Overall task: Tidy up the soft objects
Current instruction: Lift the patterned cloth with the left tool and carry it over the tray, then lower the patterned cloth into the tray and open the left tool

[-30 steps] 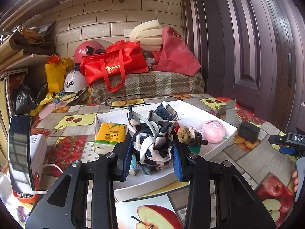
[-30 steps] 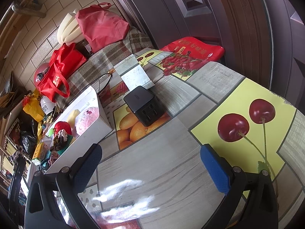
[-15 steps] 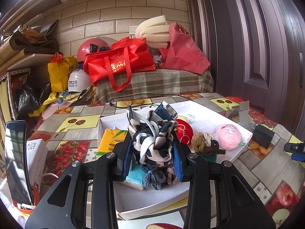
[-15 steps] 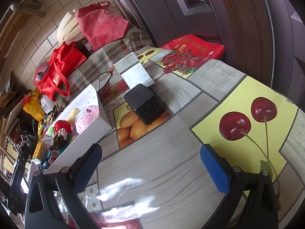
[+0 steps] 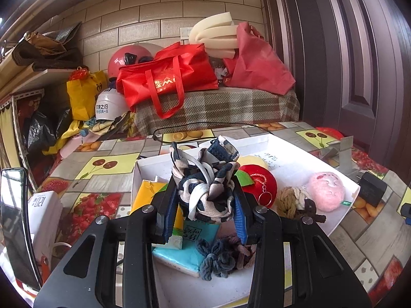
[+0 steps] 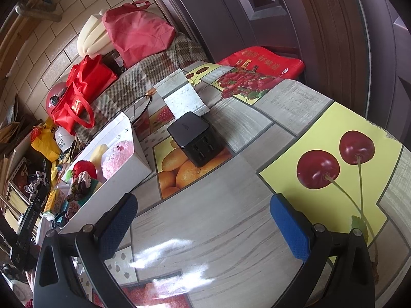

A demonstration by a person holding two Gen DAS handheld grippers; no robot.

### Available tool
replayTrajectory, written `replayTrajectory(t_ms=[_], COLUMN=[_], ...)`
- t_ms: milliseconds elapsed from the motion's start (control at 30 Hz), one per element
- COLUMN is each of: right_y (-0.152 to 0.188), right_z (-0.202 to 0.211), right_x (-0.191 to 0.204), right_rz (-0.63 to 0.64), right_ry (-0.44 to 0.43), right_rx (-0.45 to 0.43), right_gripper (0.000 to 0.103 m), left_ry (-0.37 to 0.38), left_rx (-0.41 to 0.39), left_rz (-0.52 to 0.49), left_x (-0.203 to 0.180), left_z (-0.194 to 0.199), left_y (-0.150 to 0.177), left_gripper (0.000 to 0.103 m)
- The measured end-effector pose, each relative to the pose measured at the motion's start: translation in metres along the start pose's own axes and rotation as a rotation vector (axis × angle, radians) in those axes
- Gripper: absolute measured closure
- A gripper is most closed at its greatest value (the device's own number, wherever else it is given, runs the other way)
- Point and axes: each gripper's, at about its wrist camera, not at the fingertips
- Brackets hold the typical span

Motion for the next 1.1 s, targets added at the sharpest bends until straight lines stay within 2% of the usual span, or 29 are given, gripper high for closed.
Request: replayTrajectory(t_ms=[967,1100], right_y=[0.004,0.004], right_z=[-0.004,-0.004], right_x=[0.004,0.004], right_rz=[0.011,0.012], right_ry=[-0.006,-0.005], right_rx=[0.014,0.015], right_gripper=[0.000,0.000], left_ry=[-0.020,-0.023], left_rx=[0.054,0.053], left_rz=[-0.058,-0.057], left_x=[-0.019,-0.019], left_z=[-0.035,-0.035], left_y=[-0.011,-0.011], left_gripper=[0.066,0.063])
Point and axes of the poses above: each gripper's, at about its wrist camera, not at the fingertips, and z roughly against the way its jaws point, x to its left, y to its underside, and after that the axes turned 3 degrees about -y, right-handed
